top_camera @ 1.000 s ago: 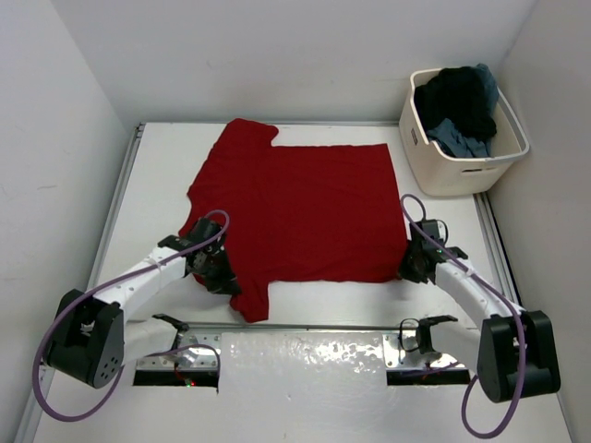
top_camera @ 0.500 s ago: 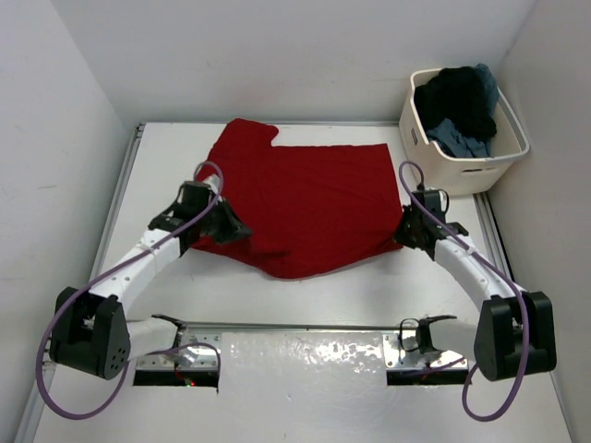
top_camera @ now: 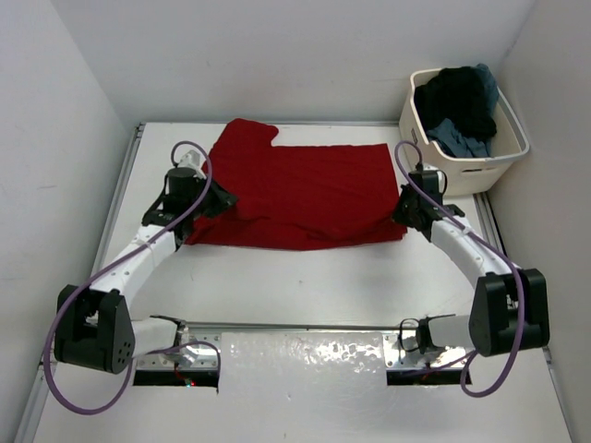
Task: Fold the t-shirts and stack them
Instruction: Fold the flattened tshirt in 1/3 of the way
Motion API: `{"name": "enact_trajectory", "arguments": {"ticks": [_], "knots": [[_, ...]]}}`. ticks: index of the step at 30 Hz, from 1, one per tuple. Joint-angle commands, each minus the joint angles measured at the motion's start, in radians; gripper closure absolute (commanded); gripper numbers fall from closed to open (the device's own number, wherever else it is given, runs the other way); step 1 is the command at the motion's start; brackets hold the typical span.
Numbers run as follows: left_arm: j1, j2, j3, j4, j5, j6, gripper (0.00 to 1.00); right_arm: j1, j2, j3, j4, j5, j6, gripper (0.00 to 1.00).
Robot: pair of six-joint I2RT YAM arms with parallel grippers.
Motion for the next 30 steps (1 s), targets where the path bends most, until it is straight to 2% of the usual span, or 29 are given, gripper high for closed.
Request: {"name": "enact_trajectory", "arguments": {"ticks": [1, 6, 12, 19, 22, 23, 24, 25, 26, 27, 30], "knots": [[0.016, 0.031, 0.065, 0.160, -0.042, 0.037, 1.00, -0.003, 0.034, 0.076, 0.054, 0.043, -0.033, 1.00], [0.031, 0.081, 0.102, 0.150, -0.105, 0.069, 1.00, -0.013, 0.102, 0.125, 0.054, 0.074, -0.042, 1.00], [0.060, 0.129, 0.112, 0.196, -0.117, 0.074, 1.00, -0.029, 0.166, 0.176, 0.072, 0.083, -0.050, 1.00], [0.071, 0.323, 0.175, 0.240, -0.082, 0.072, 1.00, -0.034, 0.301, 0.248, 0.094, 0.072, -0.025, 1.00], [0.091, 0.411, 0.223, 0.237, -0.146, 0.057, 1.00, -0.034, 0.379, 0.289, 0.099, 0.081, -0.020, 0.98], [0.106, 0.438, 0.247, 0.251, -0.164, 0.057, 0.98, -0.036, 0.399, 0.326, 0.088, 0.089, -0.017, 0.94], [0.115, 0.506, 0.275, 0.245, -0.154, 0.051, 0.67, -0.036, 0.419, 0.345, 0.088, 0.080, -0.030, 0.86], [0.125, 0.544, 0.307, 0.240, -0.087, 0.055, 0.47, -0.036, 0.456, 0.386, 0.077, 0.065, -0.034, 0.73], [0.132, 0.578, 0.377, 0.224, -0.077, 0.054, 0.29, -0.036, 0.470, 0.406, 0.060, 0.054, -0.040, 0.62], [0.132, 0.636, 0.414, 0.181, -0.074, 0.054, 0.18, -0.034, 0.478, 0.423, 0.040, 0.036, -0.057, 0.54], [0.132, 0.667, 0.502, 0.084, -0.078, 0.057, 0.14, -0.025, 0.450, 0.429, 0.030, 0.009, -0.089, 0.43]]}}
